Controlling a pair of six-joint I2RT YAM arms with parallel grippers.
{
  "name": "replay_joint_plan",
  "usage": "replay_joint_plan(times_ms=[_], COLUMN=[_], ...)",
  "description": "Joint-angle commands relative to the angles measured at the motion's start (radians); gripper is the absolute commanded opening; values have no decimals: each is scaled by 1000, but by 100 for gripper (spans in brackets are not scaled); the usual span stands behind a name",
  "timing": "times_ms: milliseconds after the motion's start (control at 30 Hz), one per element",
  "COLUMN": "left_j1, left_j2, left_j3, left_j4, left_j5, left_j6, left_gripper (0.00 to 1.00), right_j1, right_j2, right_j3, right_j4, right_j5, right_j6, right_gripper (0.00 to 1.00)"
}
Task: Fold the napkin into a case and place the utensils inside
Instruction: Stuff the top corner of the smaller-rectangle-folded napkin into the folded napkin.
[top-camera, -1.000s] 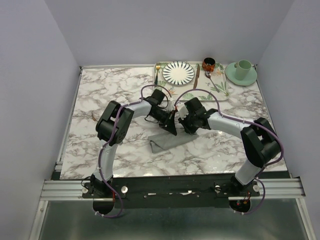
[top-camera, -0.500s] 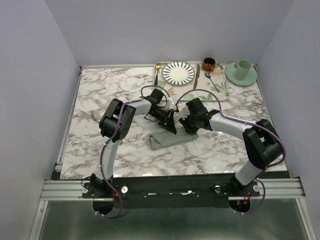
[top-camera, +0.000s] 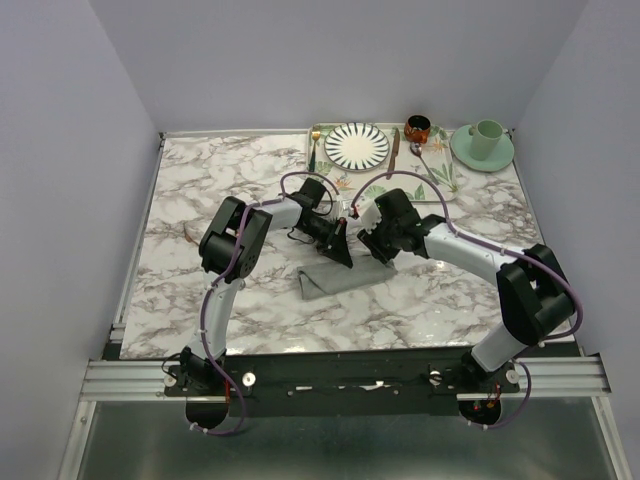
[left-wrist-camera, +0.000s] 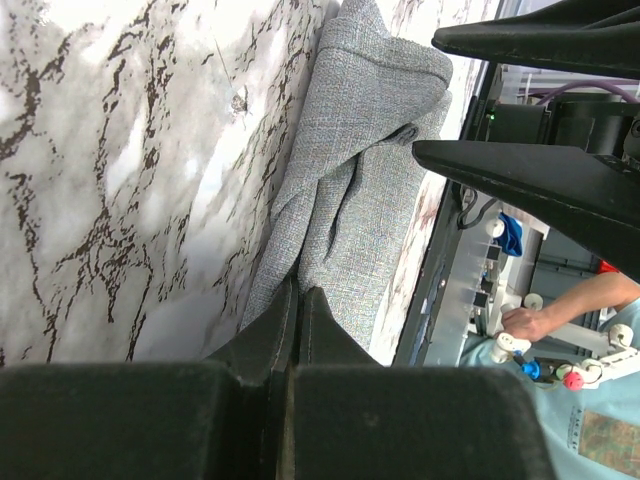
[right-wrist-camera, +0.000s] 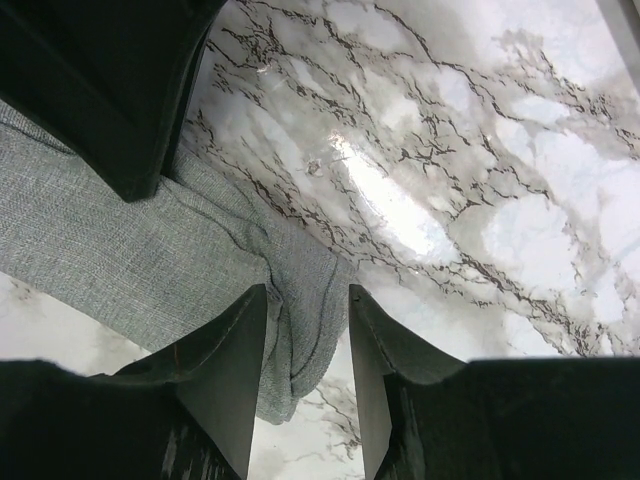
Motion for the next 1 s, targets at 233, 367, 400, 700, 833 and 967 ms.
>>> replay_joint_plan(times_ms=[233,367,400,700,833,967], left_j1=[8,8,9,15,15,18], left_j2=[60,57,57,57,57,60], left_j3=[-24,-35,-38,-35,-33,-36], left_j4=[-7,-4,-1,-11,-15,-23], left_j5=[-119,-119,-121,-127,-130,-138], left_j6=[40,43,43,46,50,56], left_gripper=[0,0,0,0,0,0], right_j1=[6,19,22,120,170,188], right_j2=[61,73,72,18,8,15], right_j3=[5,-27,-47,-156,-202,-239], right_j4=[8,64,78,236,279,328], right_j5=[55,117,131,292,349,412], right_j6=[-53,-81,-88,-137,-156,-173], right_gripper=[44,40,38,22,8,4])
